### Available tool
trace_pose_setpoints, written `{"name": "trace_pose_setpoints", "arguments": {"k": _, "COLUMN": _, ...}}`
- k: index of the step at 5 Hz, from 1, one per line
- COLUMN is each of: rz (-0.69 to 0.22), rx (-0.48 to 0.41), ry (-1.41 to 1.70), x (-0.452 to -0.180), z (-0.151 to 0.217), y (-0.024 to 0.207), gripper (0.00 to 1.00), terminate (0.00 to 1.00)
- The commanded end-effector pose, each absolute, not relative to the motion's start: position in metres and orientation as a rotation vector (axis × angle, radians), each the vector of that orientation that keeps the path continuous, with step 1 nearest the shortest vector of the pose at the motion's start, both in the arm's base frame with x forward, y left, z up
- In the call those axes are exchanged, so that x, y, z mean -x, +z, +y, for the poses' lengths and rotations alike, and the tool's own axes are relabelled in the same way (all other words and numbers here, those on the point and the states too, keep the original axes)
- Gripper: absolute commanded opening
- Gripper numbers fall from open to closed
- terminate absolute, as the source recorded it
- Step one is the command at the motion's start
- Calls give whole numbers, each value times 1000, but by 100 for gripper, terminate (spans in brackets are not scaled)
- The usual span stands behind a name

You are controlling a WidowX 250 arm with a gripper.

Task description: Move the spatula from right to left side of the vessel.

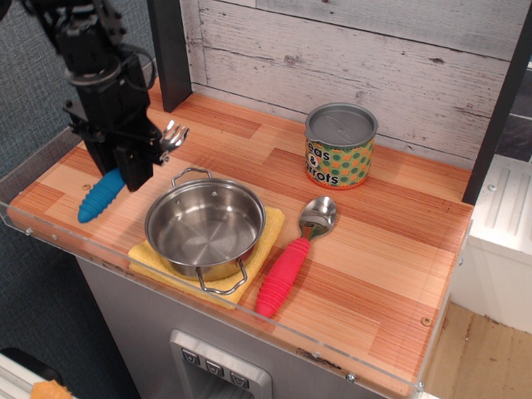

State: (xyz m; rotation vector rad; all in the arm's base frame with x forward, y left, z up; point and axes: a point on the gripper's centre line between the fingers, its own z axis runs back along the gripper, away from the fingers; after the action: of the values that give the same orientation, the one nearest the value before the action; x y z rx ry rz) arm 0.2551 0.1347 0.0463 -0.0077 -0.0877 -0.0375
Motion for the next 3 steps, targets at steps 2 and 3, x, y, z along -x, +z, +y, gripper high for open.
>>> {"name": "trace_pose_setpoints", "arguments": {"k": 2, "rz": -165, "rx": 39, "ry": -38, "x": -262, "z": 150, "y": 34, "gripper": 0, "terminate": 0}}
{"name": "trace_pose_setpoints", "arguments": {"k": 3, "rz": -166, "rx": 35, "ry": -35, "x": -261, "z": 150, "y": 31, "gripper": 0, "terminate": 0}}
